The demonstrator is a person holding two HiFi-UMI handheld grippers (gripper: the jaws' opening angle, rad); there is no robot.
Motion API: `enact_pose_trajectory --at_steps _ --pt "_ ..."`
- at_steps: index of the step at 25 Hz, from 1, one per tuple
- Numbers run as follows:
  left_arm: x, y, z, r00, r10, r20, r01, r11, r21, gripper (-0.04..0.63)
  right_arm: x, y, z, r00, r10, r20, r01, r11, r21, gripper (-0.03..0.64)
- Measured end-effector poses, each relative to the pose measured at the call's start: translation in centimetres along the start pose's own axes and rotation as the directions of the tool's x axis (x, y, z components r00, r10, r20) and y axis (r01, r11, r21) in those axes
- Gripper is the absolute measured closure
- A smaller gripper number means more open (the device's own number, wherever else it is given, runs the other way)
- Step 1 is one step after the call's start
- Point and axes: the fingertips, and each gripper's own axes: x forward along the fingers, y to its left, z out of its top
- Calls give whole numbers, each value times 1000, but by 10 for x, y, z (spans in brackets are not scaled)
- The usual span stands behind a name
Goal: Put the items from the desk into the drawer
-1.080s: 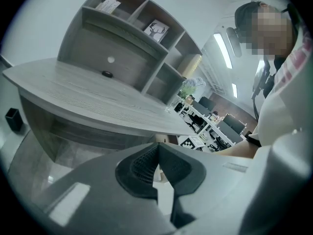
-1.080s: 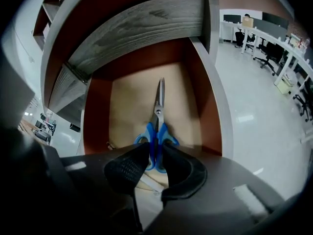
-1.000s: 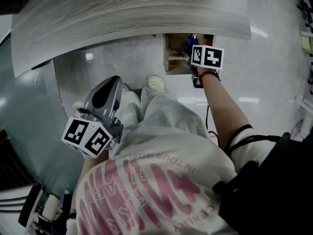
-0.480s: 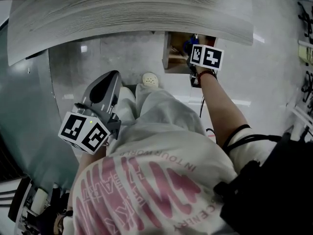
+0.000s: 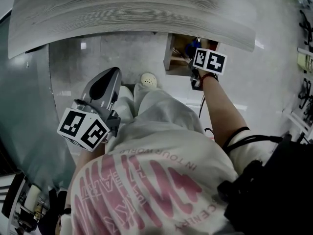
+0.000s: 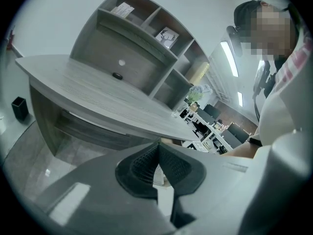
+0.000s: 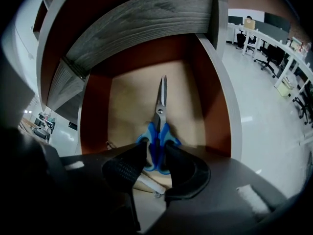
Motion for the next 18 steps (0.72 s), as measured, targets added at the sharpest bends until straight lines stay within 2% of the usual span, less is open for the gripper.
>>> enact_pose_trajectory --at_steps 3,8,13,18 --pt "1 -3 1 1000 -4 1 4 1000 2 575 0 3 1 1000 15 -12 -15 1000 5 456" --pt "-1 -4 4 1000 -9 15 9 1000 9 575 1 0 4 1000 9 4 -9 999 31 476" --pt "-11 -2 7 999 -16 32 16 1000 10 575 -5 1 4 1000 22 8 -23 996 91 457" --pt "-18 4 9 998 -32 47 32 999 5 576 -17 -1 13 1000 -3 31 0 993 114 456"
